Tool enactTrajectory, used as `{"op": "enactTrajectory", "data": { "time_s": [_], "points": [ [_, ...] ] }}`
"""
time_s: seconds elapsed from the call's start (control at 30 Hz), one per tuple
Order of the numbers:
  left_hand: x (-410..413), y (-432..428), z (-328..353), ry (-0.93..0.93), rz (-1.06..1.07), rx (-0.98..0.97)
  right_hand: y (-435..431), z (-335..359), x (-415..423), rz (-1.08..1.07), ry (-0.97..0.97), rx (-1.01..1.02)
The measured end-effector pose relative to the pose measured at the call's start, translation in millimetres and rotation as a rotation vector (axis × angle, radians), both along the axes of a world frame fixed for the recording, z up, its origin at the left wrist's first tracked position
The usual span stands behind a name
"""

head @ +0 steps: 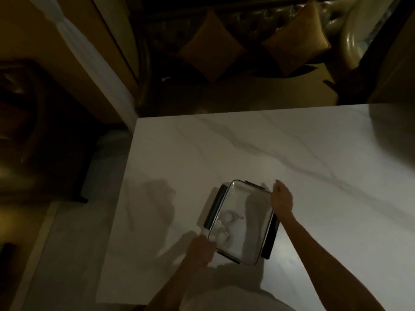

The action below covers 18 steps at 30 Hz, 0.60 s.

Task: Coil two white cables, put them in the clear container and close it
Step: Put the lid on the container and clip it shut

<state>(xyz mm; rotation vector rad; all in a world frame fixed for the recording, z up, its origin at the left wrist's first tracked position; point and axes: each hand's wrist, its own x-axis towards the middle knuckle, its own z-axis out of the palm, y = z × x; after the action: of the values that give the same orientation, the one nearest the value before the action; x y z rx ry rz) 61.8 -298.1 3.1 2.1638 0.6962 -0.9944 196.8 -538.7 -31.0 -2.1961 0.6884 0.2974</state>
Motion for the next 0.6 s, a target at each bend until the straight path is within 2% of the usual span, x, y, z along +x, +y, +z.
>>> {"op": "enactTrajectory", "data": {
  "time_s": [0.07, 0.1, 0.17, 0.3, 0.47, 0.53, 0.6],
  "points": [
    [-2.3, -15.0, -5.2, -0.224, -0.05, 0.121, -2.3, 13.2, -30.6, -0.184, -0.068, -0.066],
    [2.2, -21.2, -9.1, -0.362, -0.1, 0.181, -3.5, 15.6, -49.0, -0.199, -0.06, -0.078],
    [18.9, -30.8, -13.6, -0.481, -0.104, 0.228, -1.2, 14.9, -82.8, -0.159, -0.026, -0.075],
    [40.6, -40.5, -29.6, -0.399, -0.209, 0.248, 9.0, 7.2, -119.3, -0.104, 0.003, 0.066],
    [49.7, -42.7, -33.6, -0.322, 0.001, 0.076, 15.9, 15.9, -108.6, -0.139, 0.057, 0.254],
    [50.3, -39.3, -30.5, -0.288, 0.071, 0.006, 18.7, 14.3, -106.6, -0.12, 0.044, 0.254],
    [57.9, -30.5, -25.9, -0.182, 0.051, -0.007, 16.7, 10.1, -97.0, -0.048, 0.068, 0.213]
  ]
}}
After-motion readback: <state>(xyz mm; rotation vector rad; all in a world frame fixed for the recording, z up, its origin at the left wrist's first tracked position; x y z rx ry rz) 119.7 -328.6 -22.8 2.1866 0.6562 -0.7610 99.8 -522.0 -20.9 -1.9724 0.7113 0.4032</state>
